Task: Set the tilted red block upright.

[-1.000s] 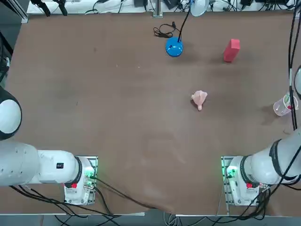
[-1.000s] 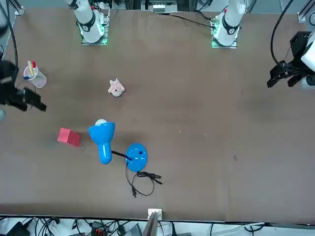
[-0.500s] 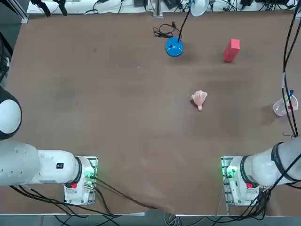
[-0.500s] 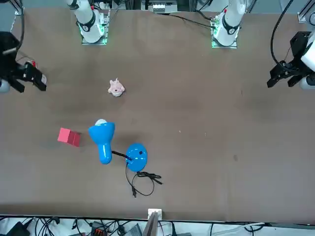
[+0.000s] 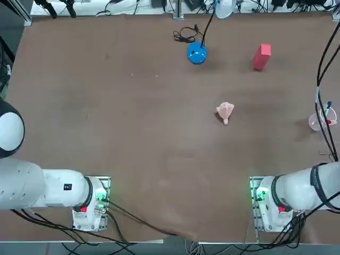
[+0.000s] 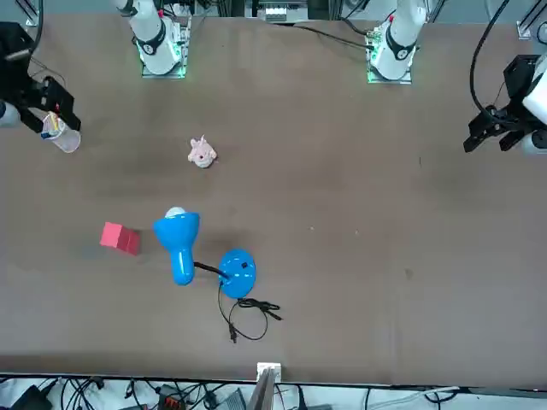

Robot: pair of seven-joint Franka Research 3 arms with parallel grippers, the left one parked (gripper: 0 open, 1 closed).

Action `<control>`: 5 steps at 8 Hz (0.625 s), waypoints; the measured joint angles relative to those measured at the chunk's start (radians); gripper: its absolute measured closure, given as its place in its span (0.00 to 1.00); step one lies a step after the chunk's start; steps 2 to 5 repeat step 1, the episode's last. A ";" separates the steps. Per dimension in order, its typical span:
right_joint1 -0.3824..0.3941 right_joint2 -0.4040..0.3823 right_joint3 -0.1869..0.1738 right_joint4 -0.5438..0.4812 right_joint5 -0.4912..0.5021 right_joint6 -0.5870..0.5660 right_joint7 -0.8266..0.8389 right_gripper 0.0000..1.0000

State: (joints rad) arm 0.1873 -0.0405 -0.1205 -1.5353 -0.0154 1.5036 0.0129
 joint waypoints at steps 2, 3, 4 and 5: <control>0.000 -0.010 -0.001 -0.009 0.000 0.000 0.000 0.00; 0.000 -0.010 -0.001 -0.009 0.000 0.000 0.000 0.00; 0.000 -0.010 -0.001 -0.009 0.000 0.000 0.000 0.00; 0.000 -0.010 -0.001 -0.009 0.000 0.000 0.000 0.00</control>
